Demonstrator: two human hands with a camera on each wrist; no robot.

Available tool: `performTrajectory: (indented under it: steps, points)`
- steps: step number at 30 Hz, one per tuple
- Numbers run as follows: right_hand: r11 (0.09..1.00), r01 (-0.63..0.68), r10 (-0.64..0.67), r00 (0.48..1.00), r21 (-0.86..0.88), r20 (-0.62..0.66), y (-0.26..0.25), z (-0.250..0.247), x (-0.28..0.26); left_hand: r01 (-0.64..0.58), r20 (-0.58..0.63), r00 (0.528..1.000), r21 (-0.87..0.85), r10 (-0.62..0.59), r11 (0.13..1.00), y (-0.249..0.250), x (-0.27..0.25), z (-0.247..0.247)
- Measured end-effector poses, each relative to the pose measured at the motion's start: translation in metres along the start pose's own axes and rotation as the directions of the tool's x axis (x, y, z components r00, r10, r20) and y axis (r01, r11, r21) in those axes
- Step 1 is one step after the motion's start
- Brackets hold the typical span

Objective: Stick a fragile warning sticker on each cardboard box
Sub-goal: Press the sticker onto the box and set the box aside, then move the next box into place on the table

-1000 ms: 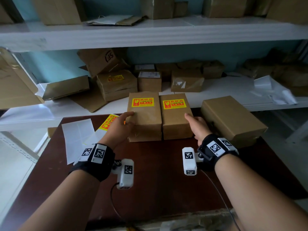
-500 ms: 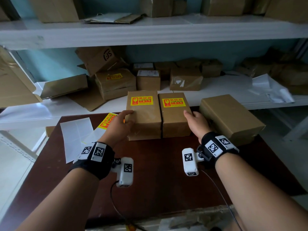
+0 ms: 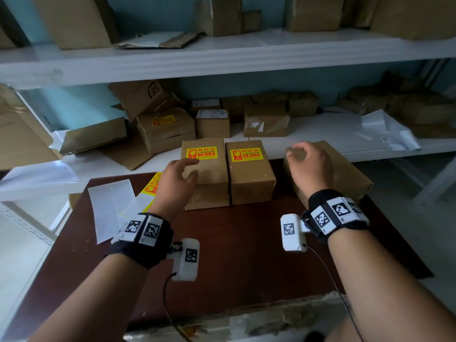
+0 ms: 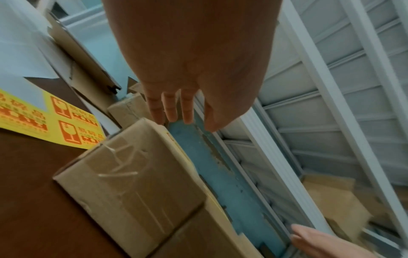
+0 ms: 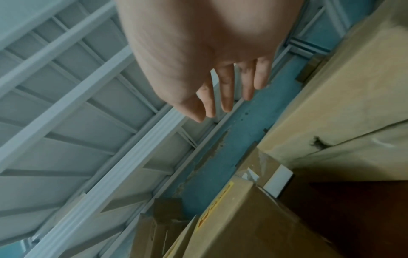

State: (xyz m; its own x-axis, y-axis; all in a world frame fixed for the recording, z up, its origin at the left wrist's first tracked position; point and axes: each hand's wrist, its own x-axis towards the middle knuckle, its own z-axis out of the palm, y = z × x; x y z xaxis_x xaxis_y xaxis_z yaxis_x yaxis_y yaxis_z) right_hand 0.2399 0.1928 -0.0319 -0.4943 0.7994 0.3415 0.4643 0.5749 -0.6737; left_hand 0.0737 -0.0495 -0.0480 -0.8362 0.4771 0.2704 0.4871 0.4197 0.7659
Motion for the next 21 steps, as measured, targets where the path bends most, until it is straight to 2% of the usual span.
performTrajectory:
  steps: [3,6,10,12,14,17,20,21]
  points:
    - [0.999,-0.049,0.05,0.998,-0.008,0.044,0.015,-0.006,0.0,-0.124,-0.021,0.992,-0.005,0.124,0.992,0.026,-0.014,0.017]
    - [0.998,-0.055,0.055,0.998,-0.021,0.002,0.022,-0.019,0.003,-0.104,0.085,0.99,-0.134,0.116,0.986,0.054,-0.023,0.045]
    - [0.988,-0.123,0.115,0.989,-0.096,-0.088,0.049,-0.042,0.012,0.048,0.305,0.951,-0.327,0.058,0.944,0.096,-0.033,0.102]
    - [0.975,-0.209,0.199,0.972,-0.075,-0.122,0.068,-0.047,0.013,0.136,0.407,0.913,-0.324,0.009,0.936,0.108,-0.036,0.136]
    - [0.943,-0.332,0.326,0.936,-0.032,-0.13,0.086,-0.049,0.014,0.216,0.52,0.853,-0.273,-0.045,0.937,0.116,-0.038,0.166]
    - [0.889,-0.458,0.458,0.886,0.011,-0.068,0.109,-0.049,0.016,0.326,0.62,0.78,-0.291,-0.082,0.9,0.124,-0.04,0.198]
    - [0.837,-0.539,0.533,0.842,0.098,0.08,0.119,-0.051,0.017,0.539,0.656,0.728,-0.365,-0.201,0.759,0.132,-0.036,0.214]
    - [0.821,-0.554,0.539,0.832,0.14,0.135,0.121,-0.052,0.019,0.577,0.656,0.721,-0.391,-0.222,0.717,0.132,-0.033,0.219]
